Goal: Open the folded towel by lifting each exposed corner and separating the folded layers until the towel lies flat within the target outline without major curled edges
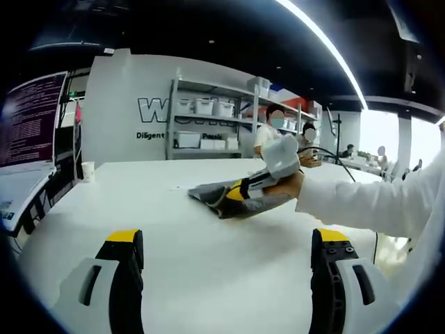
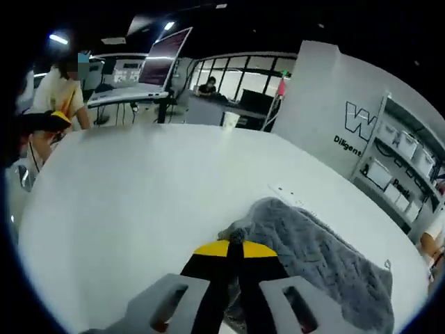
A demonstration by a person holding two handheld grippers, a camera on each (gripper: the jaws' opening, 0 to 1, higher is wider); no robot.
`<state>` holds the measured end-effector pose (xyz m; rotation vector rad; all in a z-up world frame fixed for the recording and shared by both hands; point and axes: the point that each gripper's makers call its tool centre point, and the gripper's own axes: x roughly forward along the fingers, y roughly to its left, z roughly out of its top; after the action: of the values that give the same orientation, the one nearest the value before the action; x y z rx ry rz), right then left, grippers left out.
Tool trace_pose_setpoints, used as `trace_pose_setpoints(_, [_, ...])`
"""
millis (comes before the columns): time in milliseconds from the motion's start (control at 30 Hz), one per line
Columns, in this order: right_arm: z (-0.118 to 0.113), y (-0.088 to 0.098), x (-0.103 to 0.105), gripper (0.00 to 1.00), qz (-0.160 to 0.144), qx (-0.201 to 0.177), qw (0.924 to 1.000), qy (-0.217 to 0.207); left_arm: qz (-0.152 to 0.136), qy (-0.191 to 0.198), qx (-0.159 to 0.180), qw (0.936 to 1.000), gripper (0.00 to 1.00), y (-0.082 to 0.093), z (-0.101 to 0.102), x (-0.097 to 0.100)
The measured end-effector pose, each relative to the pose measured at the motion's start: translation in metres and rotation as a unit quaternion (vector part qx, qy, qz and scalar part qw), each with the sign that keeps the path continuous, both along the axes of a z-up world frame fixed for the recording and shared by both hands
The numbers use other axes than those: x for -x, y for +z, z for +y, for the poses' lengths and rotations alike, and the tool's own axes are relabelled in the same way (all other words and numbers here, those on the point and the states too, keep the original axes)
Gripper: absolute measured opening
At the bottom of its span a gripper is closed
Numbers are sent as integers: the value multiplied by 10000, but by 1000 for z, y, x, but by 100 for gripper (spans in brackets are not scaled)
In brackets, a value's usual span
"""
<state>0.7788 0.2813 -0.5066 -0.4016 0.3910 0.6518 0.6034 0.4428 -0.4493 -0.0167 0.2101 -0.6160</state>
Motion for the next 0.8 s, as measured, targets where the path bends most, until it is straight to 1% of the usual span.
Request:
trace_pose_setpoints(33, [-2,1,-1,0,8,-26,10000,-25,-5,1,0,10000,100,0,0,0])
trace_pose_setpoints(100, [-14,8,-8,0,-16,-84,9999,-134,-22,5,1,10000,100,2,0,0])
trace_pose_setpoints(167, [-29,15,-24,0,-60,-156,9995,-278,-25,14,-10,10000,100,3,1,0])
trace_pose_setpoints(200, [-31,17,-25,0,-67,-173,9994,-298,-24,15,-14,10000,100,3,1,-1])
trace_pose_setpoints(267, [-47,26,-35,0,-142,-254,9985,-470,-25,20,-25,10000,100,3,2,-1])
trace_pose_setpoints(533, [-86,49,-44,0,-340,-326,9954,-832,-32,11,-44,10000,100,4,0,-1])
trace_pose_setpoints(800, [-119,60,-43,0,-460,-322,9921,-1121,-27,-14,-57,10000,100,5,-3,-3])
